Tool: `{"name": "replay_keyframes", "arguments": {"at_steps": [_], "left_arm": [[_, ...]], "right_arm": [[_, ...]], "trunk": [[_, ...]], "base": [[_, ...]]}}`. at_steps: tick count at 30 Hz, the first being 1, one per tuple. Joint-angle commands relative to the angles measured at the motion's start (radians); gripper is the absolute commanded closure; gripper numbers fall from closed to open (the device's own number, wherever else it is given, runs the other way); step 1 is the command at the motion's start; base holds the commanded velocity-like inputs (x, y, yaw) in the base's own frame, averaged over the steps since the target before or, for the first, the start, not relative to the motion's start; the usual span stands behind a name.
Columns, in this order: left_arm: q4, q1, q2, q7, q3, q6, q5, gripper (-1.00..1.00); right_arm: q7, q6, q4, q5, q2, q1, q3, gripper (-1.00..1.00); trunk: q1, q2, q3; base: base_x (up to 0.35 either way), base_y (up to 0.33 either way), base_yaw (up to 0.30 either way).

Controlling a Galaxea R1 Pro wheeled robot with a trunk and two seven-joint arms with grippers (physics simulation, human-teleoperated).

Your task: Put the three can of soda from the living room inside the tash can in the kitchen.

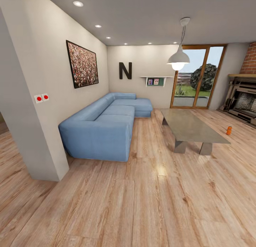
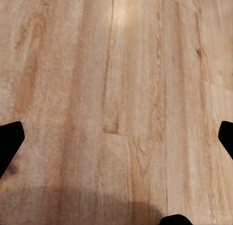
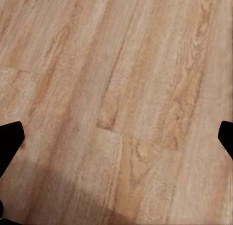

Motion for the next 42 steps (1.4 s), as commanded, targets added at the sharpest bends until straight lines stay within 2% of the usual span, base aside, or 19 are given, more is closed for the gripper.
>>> {"name": "replay_keyframes", "arguments": {"at_steps": [1, 3, 6, 12, 42], "left_arm": [[-0.004, 0.000, 0.012, 0.000, 0.000, -0.001, 0.000, -1.00], [-0.009, 0.000, 0.025, 0.000, 0.000, -0.001, 0.001, -1.00], [-0.031, 0.000, 0.050, 0.004, 0.002, -0.004, 0.001, -1.00], [-0.035, 0.000, 0.058, 0.005, 0.003, -0.008, 0.000, -1.00], [-0.035, 0.000, 0.064, 0.003, 0.004, -0.009, 0.000, -1.00]], "right_arm": [[-0.018, -0.001, 0.000, 0.000, -0.005, 0.000, 0.000, -1.00], [-0.043, -0.001, 0.000, 0.000, -0.014, 0.000, 0.000, -1.00], [-0.129, -0.001, 0.000, 0.000, -0.035, 0.000, 0.000, -1.00], [-0.165, -0.001, 0.000, 0.000, -0.041, 0.000, 0.000, -1.00], [-0.176, -0.005, -0.002, 0.002, -0.042, 0.000, 0.001, -1.00]], "trunk": [[0.000, 0.000, 0.000], [0.000, 0.000, 0.000], [0.000, 0.000, 0.000], [0.000, 0.000, 0.000], [0.000, 0.000, 0.000]], "base": [[0.000, 0.000, 0.000], [0.000, 0.000, 0.000], [0.000, 0.000, 0.000], [0.000, 0.000, 0.000], [0.000, 0.000, 0.000]]}}
